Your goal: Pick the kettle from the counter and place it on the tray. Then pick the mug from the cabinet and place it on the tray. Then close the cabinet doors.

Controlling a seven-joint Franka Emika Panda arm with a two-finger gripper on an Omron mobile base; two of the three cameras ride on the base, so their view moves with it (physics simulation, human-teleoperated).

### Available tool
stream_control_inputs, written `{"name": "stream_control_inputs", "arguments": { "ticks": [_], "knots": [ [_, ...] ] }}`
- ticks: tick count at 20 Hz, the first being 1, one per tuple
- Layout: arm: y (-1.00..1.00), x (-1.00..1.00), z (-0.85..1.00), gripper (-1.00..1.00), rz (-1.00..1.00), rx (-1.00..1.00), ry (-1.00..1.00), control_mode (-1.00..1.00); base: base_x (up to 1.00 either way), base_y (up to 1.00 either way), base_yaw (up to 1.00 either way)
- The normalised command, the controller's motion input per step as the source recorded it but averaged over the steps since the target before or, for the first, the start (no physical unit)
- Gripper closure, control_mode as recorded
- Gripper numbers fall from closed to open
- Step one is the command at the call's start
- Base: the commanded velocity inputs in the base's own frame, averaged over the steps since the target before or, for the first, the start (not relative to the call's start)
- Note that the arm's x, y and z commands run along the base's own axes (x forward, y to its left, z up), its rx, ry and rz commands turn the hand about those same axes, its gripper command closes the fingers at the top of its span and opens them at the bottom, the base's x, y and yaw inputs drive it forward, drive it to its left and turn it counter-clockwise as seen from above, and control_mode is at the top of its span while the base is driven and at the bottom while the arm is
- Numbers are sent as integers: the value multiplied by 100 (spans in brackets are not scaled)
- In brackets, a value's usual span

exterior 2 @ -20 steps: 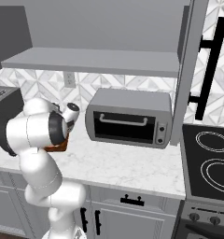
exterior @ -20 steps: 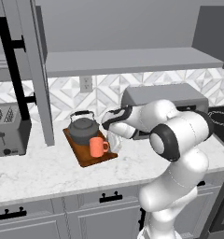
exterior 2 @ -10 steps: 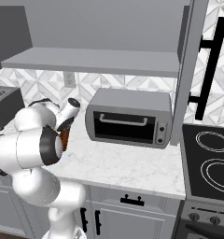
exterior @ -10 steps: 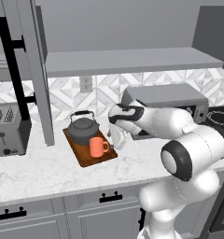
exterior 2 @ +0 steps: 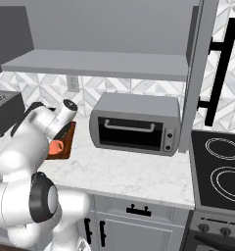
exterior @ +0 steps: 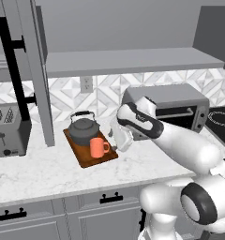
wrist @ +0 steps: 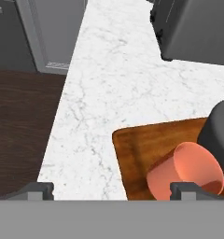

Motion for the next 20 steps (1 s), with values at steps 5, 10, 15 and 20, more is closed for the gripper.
{"name": "stream_control_inputs", "arguments": {
  "ticks": [5, 10, 15, 20],
  "knots": [
    [13, -61, 53, -100, 6, 0, -6, -100, 0, 0, 0],
    [10, -55, 49, -100, 10, 0, -1, -100, 0, 0, 0],
    [8, -51, 41, -100, 15, -2, -9, -100, 0, 0, 0],
    [11, -48, 22, -100, 18, -2, -4, -100, 0, 0, 0]
  ]
}}
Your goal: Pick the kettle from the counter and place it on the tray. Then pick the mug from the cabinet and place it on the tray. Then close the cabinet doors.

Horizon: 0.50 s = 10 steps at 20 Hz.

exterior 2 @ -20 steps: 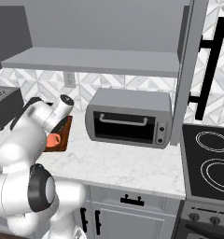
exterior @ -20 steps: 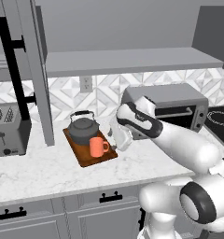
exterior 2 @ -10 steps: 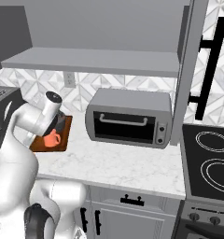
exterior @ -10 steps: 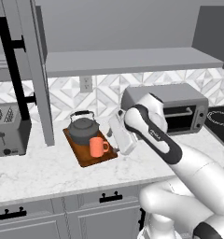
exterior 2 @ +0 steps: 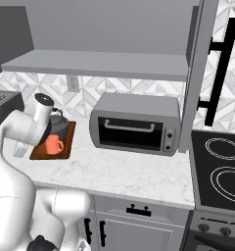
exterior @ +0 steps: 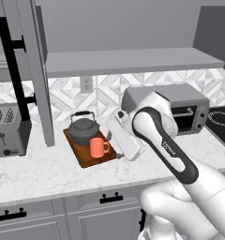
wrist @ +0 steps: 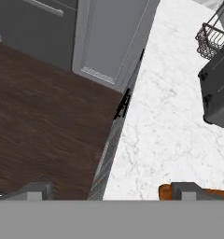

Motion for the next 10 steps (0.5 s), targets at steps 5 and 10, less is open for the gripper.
{"name": "stream_control_inputs", "arguments": {
  "ticks": [5, 10],
  "knots": [
    [16, -39, 18, -100, 17, 0, -2, -100, 0, 0, 0],
    [31, -33, 32, -100, 13, -5, -11, -100, 0, 0, 0]
  ]
}}
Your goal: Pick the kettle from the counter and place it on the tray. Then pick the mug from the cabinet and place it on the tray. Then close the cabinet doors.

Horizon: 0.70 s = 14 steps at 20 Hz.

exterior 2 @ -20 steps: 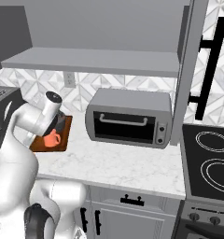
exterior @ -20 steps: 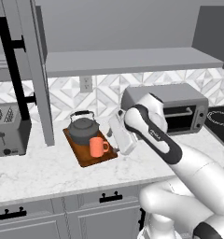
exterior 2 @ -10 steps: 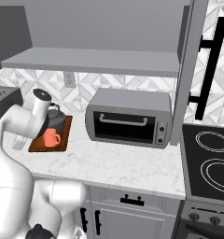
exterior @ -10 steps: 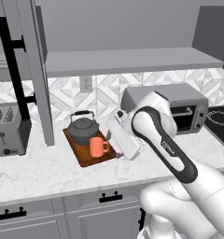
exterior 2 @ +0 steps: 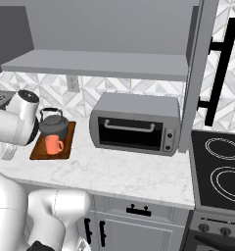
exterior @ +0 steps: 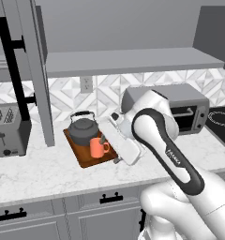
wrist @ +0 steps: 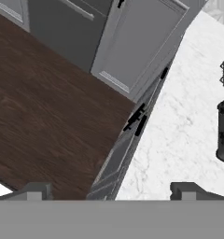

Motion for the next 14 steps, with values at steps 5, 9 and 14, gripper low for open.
{"name": "stream_control_inputs", "arguments": {
  "ticks": [5, 9, 14],
  "knots": [
    [26, -31, 35, -100, 19, -5, -17, -100, 0, 0, 0],
    [31, -25, 32, -100, 27, -2, -28, -100, 0, 0, 0],
    [46, -10, 32, -100, 30, 0, -32, -100, 0, 0, 0]
  ]
}}
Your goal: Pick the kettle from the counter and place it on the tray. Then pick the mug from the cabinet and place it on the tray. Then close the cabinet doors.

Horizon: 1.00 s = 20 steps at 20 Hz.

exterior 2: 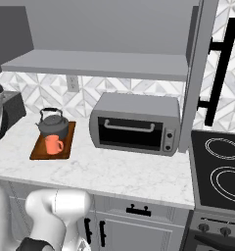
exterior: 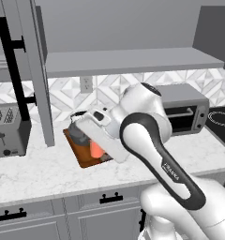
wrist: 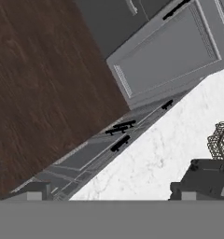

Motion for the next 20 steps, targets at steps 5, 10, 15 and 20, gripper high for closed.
{"name": "stream_control_inputs", "arguments": {
  "ticks": [5, 10, 15, 20],
  "knots": [
    [25, -38, 36, -100, 9, 19, -7, -100, 0, 0, 0],
    [0, -56, 34, -100, 4, 31, -9, -100, 0, 0, 0],
    [23, -47, 21, -100, 0, 27, -12, -100, 0, 0, 0],
    [45, -26, 47, -100, 0, 15, -13, -100, 0, 0, 0]
  ]
}}
